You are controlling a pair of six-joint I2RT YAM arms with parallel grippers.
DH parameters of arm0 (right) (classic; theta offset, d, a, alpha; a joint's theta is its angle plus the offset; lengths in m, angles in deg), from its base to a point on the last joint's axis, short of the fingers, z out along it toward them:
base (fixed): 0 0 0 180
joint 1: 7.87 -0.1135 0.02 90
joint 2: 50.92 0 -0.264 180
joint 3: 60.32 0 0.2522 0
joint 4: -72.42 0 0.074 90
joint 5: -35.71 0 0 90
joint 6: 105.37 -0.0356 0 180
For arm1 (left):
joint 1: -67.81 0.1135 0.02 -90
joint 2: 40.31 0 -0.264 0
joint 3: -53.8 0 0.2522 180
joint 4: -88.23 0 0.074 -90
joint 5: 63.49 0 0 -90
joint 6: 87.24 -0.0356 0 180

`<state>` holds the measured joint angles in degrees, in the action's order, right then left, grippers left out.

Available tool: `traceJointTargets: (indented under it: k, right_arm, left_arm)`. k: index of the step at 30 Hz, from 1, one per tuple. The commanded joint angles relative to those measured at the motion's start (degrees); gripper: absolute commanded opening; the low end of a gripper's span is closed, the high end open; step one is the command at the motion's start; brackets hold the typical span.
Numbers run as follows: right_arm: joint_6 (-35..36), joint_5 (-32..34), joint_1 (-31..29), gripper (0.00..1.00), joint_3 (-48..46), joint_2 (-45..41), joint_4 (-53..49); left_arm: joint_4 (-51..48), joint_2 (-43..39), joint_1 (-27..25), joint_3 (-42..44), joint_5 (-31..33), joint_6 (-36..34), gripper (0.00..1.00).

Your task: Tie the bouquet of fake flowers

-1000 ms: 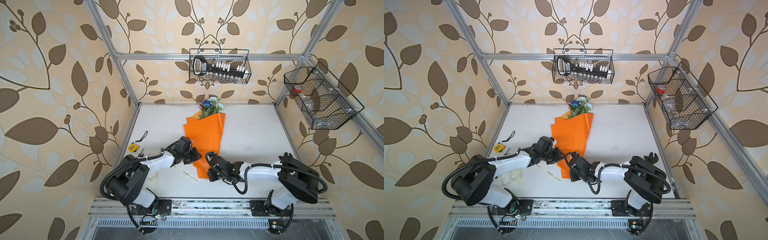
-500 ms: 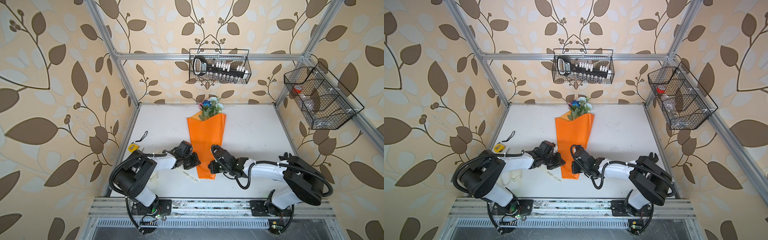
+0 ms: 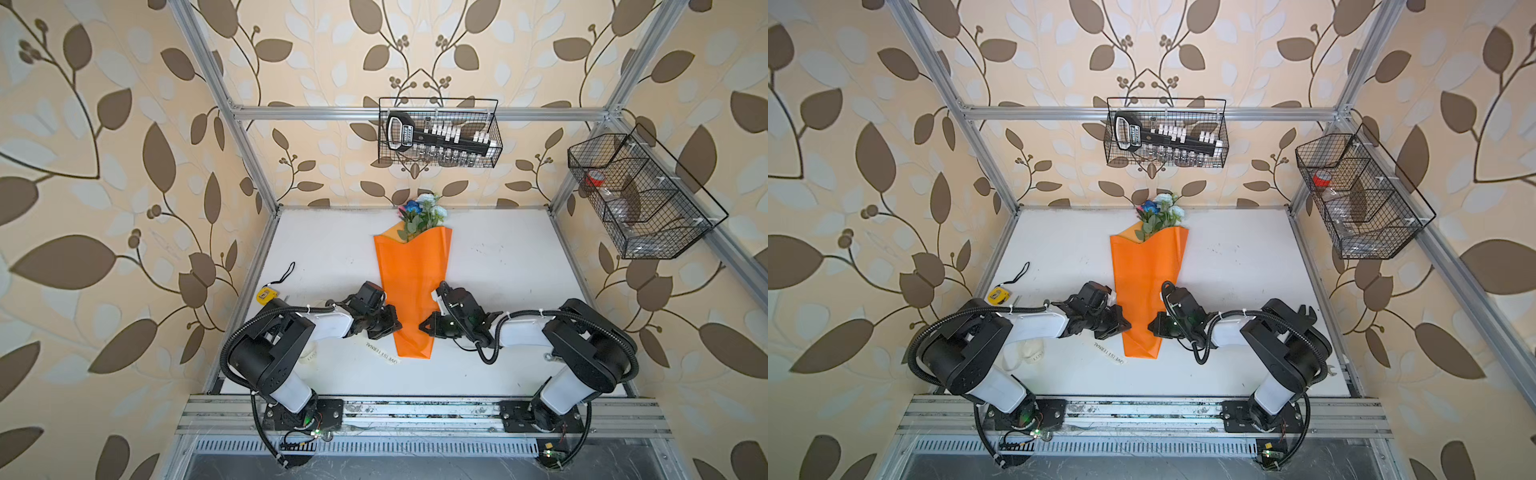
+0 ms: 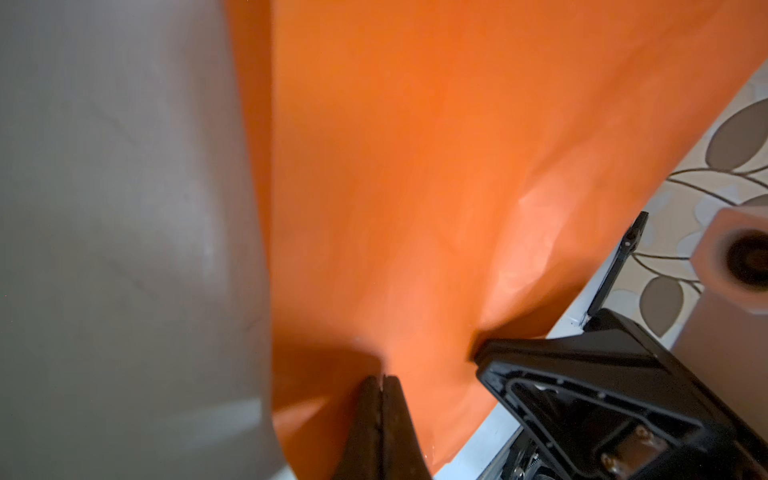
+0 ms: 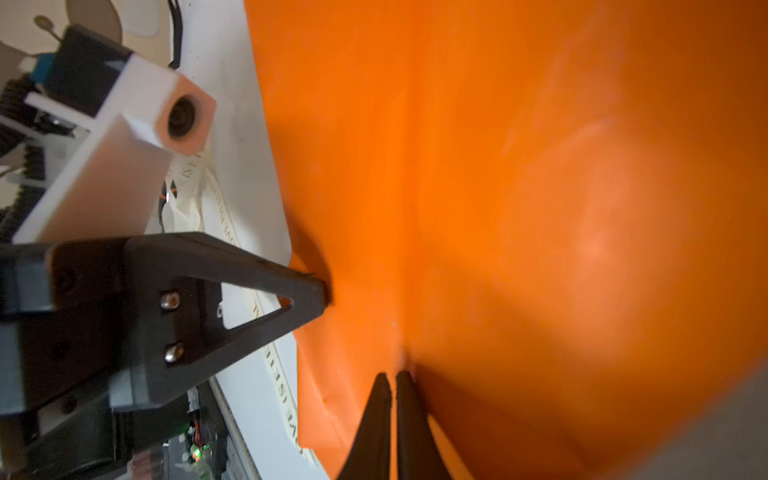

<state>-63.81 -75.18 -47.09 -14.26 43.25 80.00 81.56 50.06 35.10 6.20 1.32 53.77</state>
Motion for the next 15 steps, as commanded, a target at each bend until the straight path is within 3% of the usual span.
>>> traceJointTargets:
  k: [1, 5, 15]
  right_arm:
    - [0.0, -5.0, 1.9, 0.09, -0.7, 1.3, 5.1]
    - [0.4, -9.2, 3.0, 0.09, -1.4, 1.1, 7.8]
    - [-2.6, -11.2, 2.9, 0.13, -9.0, -4.7, 9.5]
  left_arm:
    - [-4.2, 2.1, -0.5, 1.3, 1.7, -0.3, 0.00]
    - [-4.3, 2.3, -0.5, 1.2, 1.6, -0.1, 0.00]
    - [-4.8, 2.4, -0.5, 1.1, 1.5, 0.1, 0.00]
